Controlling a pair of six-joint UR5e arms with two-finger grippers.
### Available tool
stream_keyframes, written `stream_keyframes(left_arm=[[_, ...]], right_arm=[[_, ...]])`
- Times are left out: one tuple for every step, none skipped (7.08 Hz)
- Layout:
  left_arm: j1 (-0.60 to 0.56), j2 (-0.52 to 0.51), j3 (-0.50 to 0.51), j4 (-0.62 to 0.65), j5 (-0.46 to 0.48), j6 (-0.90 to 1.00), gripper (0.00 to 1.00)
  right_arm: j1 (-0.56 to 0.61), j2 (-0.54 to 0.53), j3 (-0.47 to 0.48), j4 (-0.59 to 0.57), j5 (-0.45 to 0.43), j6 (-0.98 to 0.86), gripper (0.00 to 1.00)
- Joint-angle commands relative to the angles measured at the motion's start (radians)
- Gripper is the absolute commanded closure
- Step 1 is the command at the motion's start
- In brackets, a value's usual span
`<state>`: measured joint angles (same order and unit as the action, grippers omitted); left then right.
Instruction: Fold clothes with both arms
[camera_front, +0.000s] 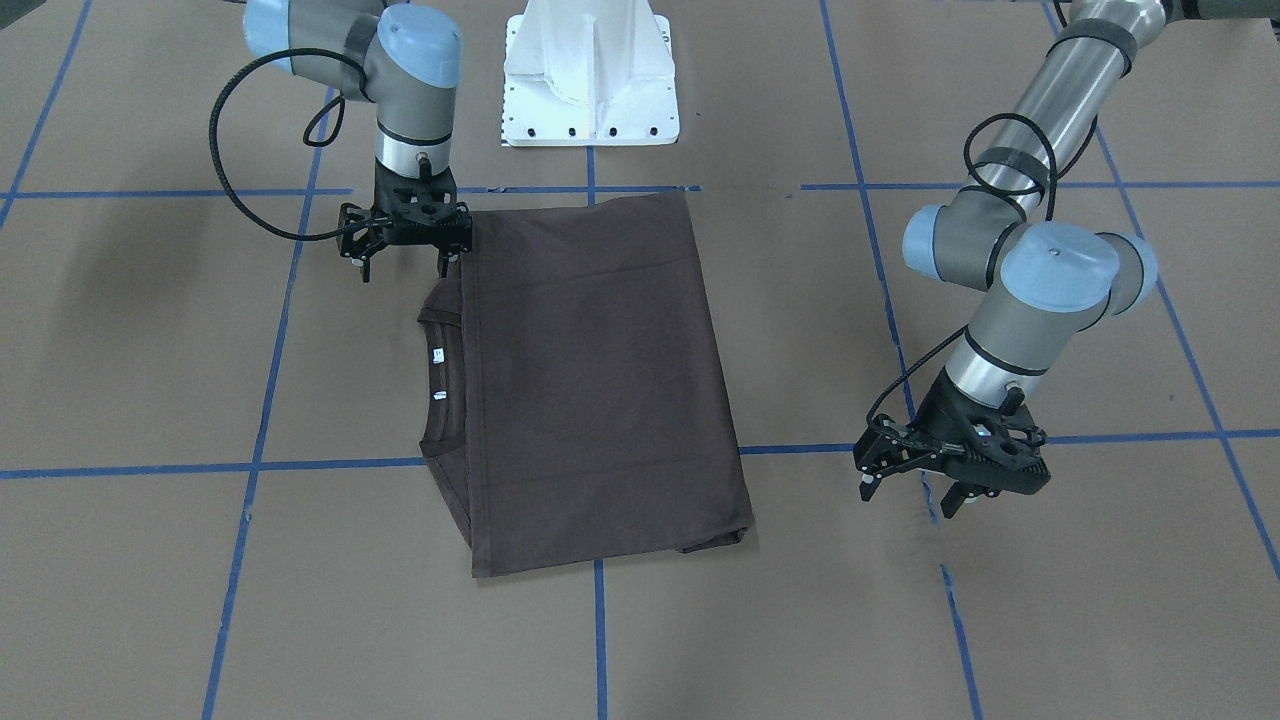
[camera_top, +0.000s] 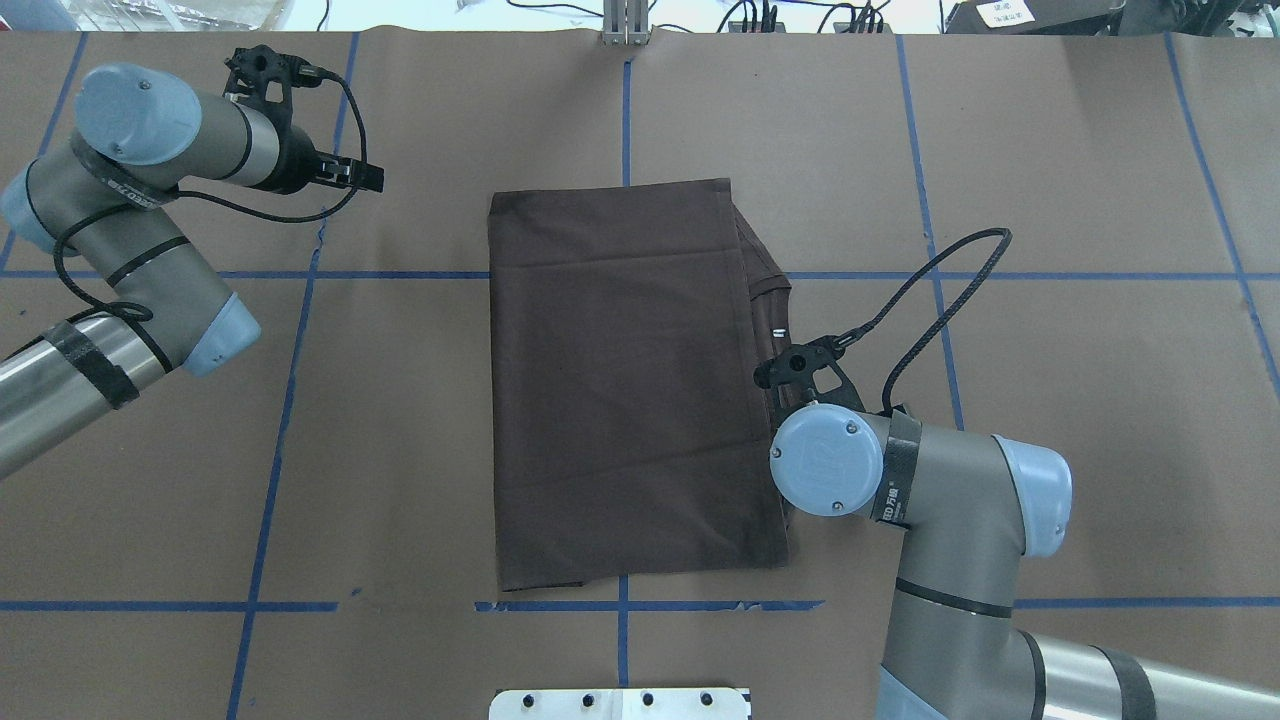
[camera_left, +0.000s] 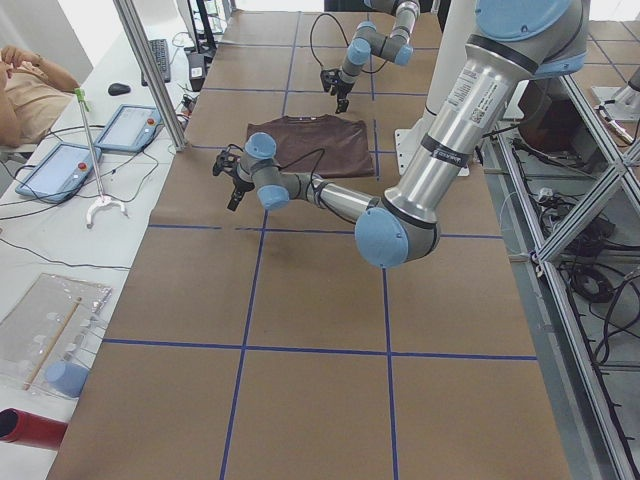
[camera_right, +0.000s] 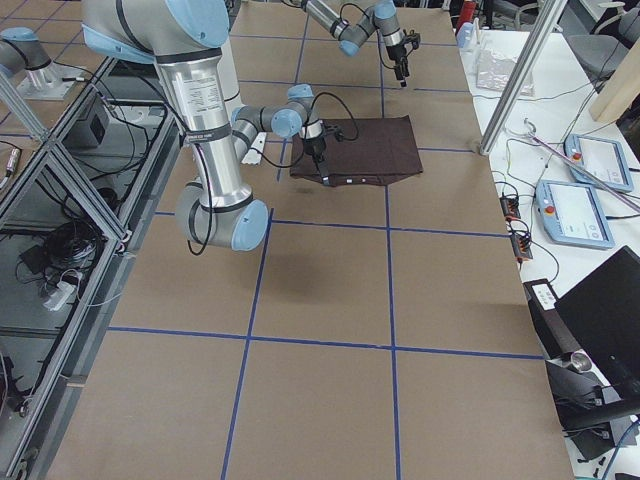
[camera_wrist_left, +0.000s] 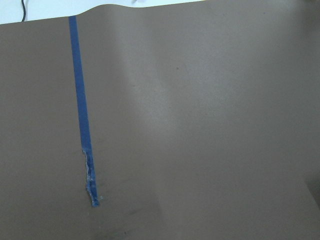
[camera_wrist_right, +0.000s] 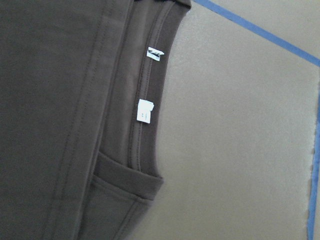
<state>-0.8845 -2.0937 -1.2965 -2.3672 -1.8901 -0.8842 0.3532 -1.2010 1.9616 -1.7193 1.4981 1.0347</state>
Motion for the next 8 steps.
stream_keyframes(left_arm=[[0.107, 0.053, -0.14, 0.009, -0.029, -0.175, 0.0], [0.171, 0.105, -0.243, 0.009, -0.021, -0.279, 0.0], [0.278, 0.177, -0.364, 0.011, 0.056, -0.386, 0.0], [0.386, 0.248, -0.497, 0.041, 0.115, -0.521, 0.0], [0.504, 0.277, -0.6, 0.124, 0.208, -0.645, 0.0], [0.604, 0.276, -0.633, 0.187, 0.297, -0.799, 0.17], [0.69, 0.276, -0.632, 0.19, 0.377, -0.949, 0.41], [0.743, 0.274, -0.62, 0.19, 0.455, -1.042, 0.51]], right_arm=[[0.001, -0.14, 0.08, 0.349, 0.062, 0.225, 0.0], [0.001, -0.184, 0.083, 0.5, 0.063, 0.316, 0.0], [0.001, -0.21, 0.079, 0.602, 0.059, 0.414, 0.0], [0.001, -0.21, 0.083, 0.612, 0.048, 0.471, 0.0], [0.0, -0.209, 0.082, 0.613, 0.047, 0.485, 0.0], [0.0, -0.209, 0.08, 0.612, 0.045, 0.485, 0.0], [0.0, -0.209, 0.079, 0.612, 0.036, 0.485, 0.0], [-0.002, -0.209, 0.079, 0.613, 0.031, 0.487, 0.0]])
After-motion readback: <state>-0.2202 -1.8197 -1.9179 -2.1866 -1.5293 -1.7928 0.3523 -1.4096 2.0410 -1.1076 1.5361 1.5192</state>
